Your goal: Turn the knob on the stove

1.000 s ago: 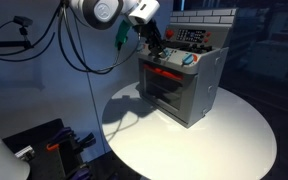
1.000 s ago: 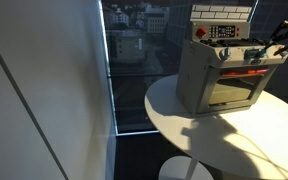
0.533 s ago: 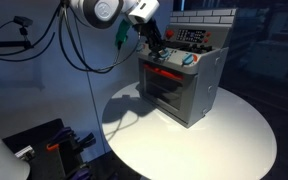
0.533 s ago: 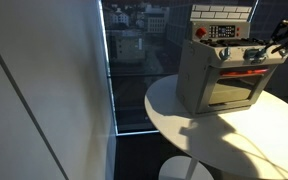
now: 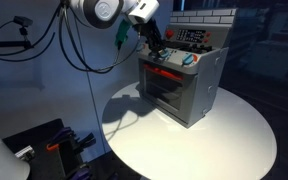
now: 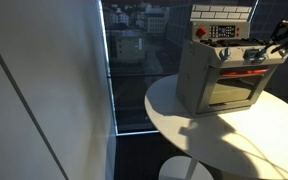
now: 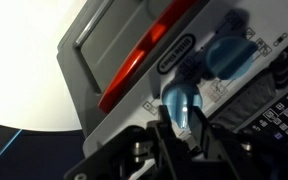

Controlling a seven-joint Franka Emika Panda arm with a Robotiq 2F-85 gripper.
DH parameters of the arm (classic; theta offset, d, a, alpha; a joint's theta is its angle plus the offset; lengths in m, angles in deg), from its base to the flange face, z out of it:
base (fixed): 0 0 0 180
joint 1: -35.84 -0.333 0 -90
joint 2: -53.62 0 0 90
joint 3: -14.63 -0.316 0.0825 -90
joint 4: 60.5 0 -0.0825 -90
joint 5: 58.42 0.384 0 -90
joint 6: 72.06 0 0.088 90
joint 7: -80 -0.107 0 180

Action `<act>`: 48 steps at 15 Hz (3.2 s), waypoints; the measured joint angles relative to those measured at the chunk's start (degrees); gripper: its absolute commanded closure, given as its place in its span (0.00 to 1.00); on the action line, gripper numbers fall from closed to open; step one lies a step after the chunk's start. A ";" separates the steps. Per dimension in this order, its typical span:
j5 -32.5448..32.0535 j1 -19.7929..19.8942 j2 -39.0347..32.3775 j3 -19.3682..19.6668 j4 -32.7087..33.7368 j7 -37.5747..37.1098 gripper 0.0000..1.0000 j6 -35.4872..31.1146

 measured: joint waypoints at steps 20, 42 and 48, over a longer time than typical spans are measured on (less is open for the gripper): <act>-4.36 1.74 -1.40 -1.22 1.79 -4.47 0.95 0.03; -12.75 0.56 -0.96 0.66 1.86 17.63 0.94 0.50; -12.63 -0.23 0.82 2.15 1.87 25.66 0.51 0.50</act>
